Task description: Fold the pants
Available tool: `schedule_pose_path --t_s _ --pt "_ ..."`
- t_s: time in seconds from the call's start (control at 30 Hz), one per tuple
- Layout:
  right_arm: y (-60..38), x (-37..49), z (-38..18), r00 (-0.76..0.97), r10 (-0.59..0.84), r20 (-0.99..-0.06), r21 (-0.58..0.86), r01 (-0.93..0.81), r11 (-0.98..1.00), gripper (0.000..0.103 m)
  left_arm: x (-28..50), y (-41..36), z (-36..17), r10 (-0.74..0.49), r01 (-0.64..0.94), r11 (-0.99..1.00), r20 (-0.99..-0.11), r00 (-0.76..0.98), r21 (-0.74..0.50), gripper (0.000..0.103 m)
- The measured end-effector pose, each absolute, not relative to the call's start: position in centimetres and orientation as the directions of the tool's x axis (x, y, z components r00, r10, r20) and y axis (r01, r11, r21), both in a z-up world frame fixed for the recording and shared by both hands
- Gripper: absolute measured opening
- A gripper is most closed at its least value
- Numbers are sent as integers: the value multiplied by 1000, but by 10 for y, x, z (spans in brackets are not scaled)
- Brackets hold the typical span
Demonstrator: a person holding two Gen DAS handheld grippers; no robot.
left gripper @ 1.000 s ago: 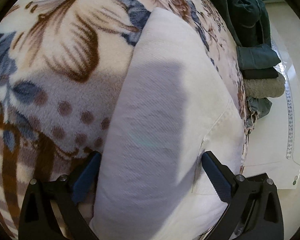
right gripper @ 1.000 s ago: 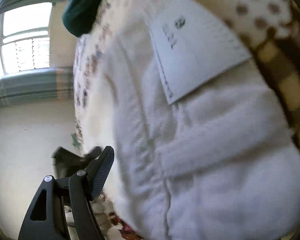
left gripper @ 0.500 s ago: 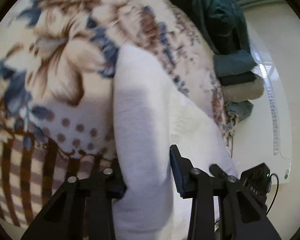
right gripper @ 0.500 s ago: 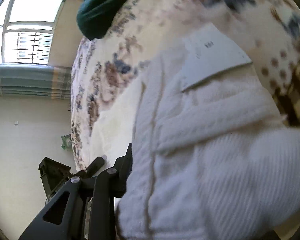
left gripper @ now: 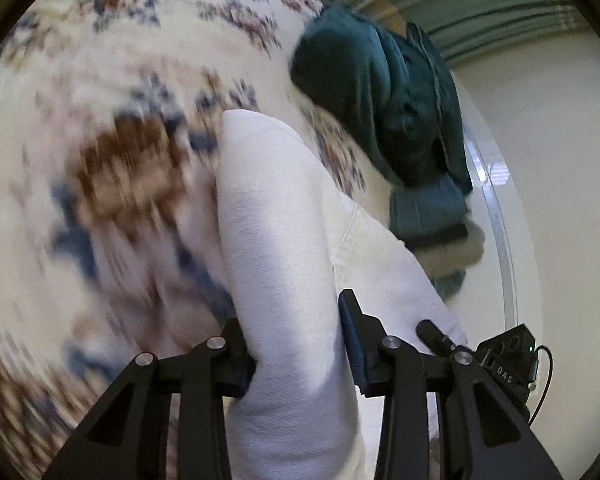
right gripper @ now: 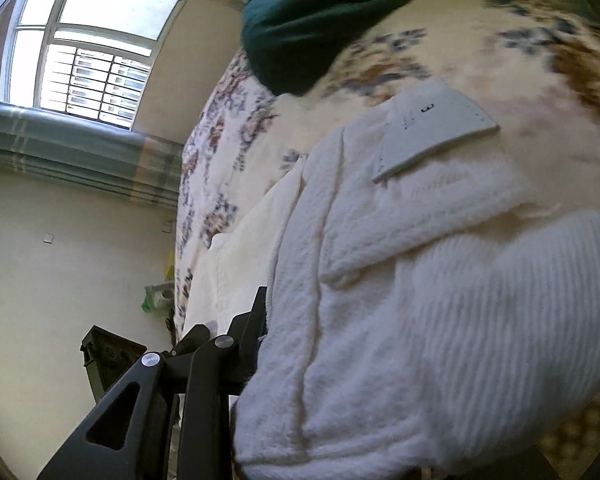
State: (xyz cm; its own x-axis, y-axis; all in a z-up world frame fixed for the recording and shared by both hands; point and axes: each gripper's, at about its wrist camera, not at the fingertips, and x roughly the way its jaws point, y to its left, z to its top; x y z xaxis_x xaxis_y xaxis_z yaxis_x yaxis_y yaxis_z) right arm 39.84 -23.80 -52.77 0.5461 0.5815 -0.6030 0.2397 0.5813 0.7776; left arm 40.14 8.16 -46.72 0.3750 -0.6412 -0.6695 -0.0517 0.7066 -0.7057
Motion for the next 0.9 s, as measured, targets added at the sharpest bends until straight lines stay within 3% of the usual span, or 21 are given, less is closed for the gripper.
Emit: schedule_pose_path --t_s 0.4,0.5,0.63,0.67,0.9 --pt "-26 636 -622 541 646 -539 811 126 571 29 638 274 -527 -504 -20 825 -753 424 -564 33" --pt "-8 659 -656 466 647 -604 778 167 606 32 668 297 -559 -480 -41 839 -773 414 -543 33" --pt "-14 648 -676 370 586 -721 686 256 682 62 673 306 -595 -483 -51 845 -801 354 -533 37" --pt "-20 641 -676 370 571 -733 673 271 688 65 668 307 -597 -487 -51 842 -799 353 -537 40" --pt "-49 611 -656 318 387 -866 487 357 797 69 631 312 -588 -461 -97 849 -818 343 -519 44"
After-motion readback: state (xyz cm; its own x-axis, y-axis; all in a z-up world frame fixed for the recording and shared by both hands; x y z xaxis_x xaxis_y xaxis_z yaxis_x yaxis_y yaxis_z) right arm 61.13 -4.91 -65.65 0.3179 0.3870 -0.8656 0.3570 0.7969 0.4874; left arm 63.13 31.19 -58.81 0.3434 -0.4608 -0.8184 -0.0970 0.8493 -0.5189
